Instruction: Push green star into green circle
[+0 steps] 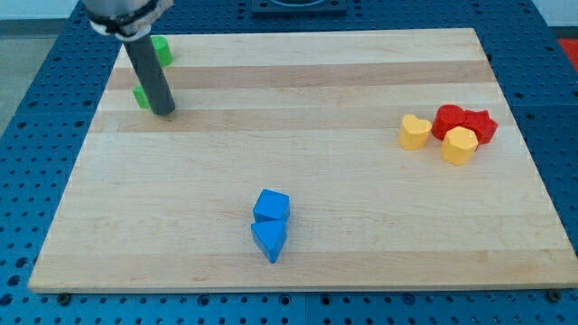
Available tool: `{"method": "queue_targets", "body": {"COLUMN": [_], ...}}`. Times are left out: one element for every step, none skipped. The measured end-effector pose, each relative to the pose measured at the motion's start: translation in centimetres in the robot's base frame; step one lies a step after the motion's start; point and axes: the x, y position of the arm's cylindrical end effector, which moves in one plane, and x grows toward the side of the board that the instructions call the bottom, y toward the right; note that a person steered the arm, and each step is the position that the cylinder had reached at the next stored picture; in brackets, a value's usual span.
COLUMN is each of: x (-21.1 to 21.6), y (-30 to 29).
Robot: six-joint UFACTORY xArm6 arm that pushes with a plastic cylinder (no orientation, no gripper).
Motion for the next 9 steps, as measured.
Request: {"method": "queue_targets", "body": {"x": [-1.0,1.8,0.6,-2.2,-5.1,-7.4,-9.0,-7.1,-4.0], "y": [-0.2,-1.7,-3.9,-2.8,0.5,0.8,0.2,1.5,6.1]}}
